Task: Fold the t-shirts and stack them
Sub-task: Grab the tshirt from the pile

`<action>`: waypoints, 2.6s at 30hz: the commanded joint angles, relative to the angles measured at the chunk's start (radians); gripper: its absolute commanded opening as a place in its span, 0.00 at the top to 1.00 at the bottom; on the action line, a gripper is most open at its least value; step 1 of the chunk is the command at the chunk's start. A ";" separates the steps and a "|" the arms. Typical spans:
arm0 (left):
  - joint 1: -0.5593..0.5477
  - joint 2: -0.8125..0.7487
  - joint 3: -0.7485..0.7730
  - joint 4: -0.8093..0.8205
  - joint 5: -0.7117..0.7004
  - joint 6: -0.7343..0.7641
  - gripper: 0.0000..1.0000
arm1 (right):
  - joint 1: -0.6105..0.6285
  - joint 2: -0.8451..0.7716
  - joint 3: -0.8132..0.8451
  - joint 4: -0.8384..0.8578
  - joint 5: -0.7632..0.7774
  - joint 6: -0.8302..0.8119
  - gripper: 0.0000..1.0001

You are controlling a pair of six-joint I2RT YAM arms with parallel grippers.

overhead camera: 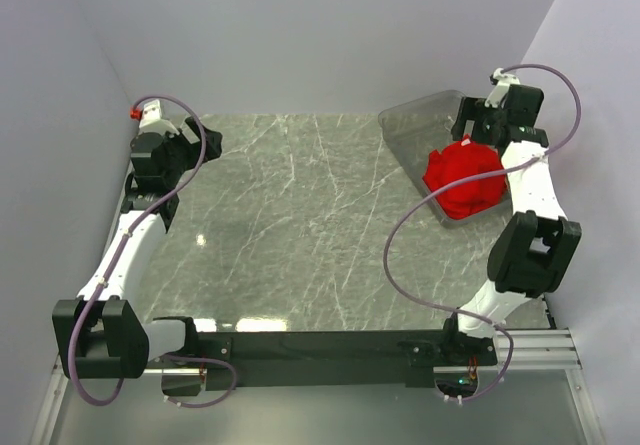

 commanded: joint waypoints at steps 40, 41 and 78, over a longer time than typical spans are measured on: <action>-0.002 0.063 -0.008 0.104 0.139 -0.126 0.01 | -0.084 0.235 0.004 -0.087 0.100 0.098 0.58; -0.002 0.058 -0.008 0.104 0.140 -0.129 0.01 | -0.084 0.235 0.009 -0.090 0.092 0.094 0.62; -0.002 -0.025 -0.043 0.115 0.214 -0.103 0.01 | 0.315 -0.006 0.700 0.173 -0.282 0.161 1.00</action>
